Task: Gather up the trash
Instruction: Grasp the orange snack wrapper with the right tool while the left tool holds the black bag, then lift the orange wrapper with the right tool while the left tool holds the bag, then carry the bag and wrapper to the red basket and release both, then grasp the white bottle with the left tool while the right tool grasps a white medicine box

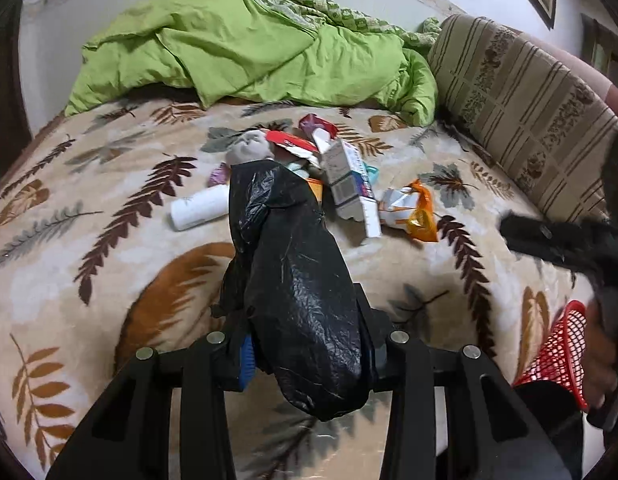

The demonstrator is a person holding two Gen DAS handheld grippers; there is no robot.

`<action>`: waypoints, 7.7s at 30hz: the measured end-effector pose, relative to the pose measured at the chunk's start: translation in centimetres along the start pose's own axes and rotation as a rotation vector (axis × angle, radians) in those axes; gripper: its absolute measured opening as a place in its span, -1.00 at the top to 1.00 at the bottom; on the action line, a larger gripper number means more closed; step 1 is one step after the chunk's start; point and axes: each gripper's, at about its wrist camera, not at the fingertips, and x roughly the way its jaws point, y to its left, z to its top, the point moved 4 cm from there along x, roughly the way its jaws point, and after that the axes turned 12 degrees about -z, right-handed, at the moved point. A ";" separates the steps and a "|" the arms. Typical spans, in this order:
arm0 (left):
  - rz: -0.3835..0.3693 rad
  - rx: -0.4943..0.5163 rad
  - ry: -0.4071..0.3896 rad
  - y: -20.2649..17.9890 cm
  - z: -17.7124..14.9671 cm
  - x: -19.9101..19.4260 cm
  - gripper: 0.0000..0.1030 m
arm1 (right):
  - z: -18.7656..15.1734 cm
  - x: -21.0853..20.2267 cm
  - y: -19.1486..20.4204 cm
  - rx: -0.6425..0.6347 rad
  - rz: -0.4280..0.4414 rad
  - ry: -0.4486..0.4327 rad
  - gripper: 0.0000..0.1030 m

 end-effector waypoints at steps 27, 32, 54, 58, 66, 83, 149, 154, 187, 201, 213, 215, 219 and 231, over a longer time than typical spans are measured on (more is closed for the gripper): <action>0.009 -0.008 -0.038 2.3 0.5 0.7 0.25 | 2.5 5.8 4.6 -0.054 -0.175 -0.113 -0.17; 0.021 -0.040 -0.050 3.2 0.5 0.2 0.25 | 0.0 2.3 6.9 -0.087 -0.088 -0.174 -0.17; 0.039 -0.024 -0.036 2.8 0.0 0.5 0.24 | -0.6 2.9 7.5 -0.110 -0.060 -0.142 -0.18; 0.038 -0.022 -0.035 2.9 0.1 0.5 0.24 | -0.6 2.9 7.5 -0.112 -0.060 -0.143 -0.18; 0.040 -0.023 -0.035 2.9 0.0 0.5 0.24 | -0.7 3.1 7.6 -0.119 -0.059 -0.143 -0.18; 0.071 -0.029 -0.059 3.7 0.1 -0.1 0.24 | -0.8 3.2 7.7 -0.121 -0.058 -0.143 -0.18; -0.063 0.166 -0.161 -11.3 -0.9 -12.4 0.23 | -6.2 -16.6 1.3 0.023 0.060 -0.299 -0.18; -0.096 0.192 -0.166 -13.5 -0.4 -14.1 0.22 | -6.8 -19.8 0.9 0.021 0.076 -0.338 -0.19; -0.601 0.495 0.371 -37.3 -6.7 4.9 0.14 | -12.4 -23.2 -24.6 0.470 -0.293 -0.257 -0.24; -0.562 0.396 0.352 -34.5 -4.9 5.6 -0.35 | -11.8 -22.6 -26.4 0.503 -0.279 -0.243 -0.33; -0.385 0.283 0.178 -24.3 -0.4 1.5 -0.36 | -7.9 -17.7 -18.6 0.315 -0.159 -0.180 -0.33; -0.344 0.260 0.143 -22.1 0.3 0.7 -0.36 | -7.3 -16.1 -16.3 0.268 -0.123 -0.156 -0.33; -0.273 0.217 0.094 -17.9 1.1 -0.7 -0.36 | -6.2 -13.5 -12.1 0.180 -0.078 -0.123 -0.33; -0.125 0.012 0.022 -5.5 1.0 -3.1 -0.36 | -3.9 -7.3 -1.9 -0.059 -0.009 -0.043 -0.33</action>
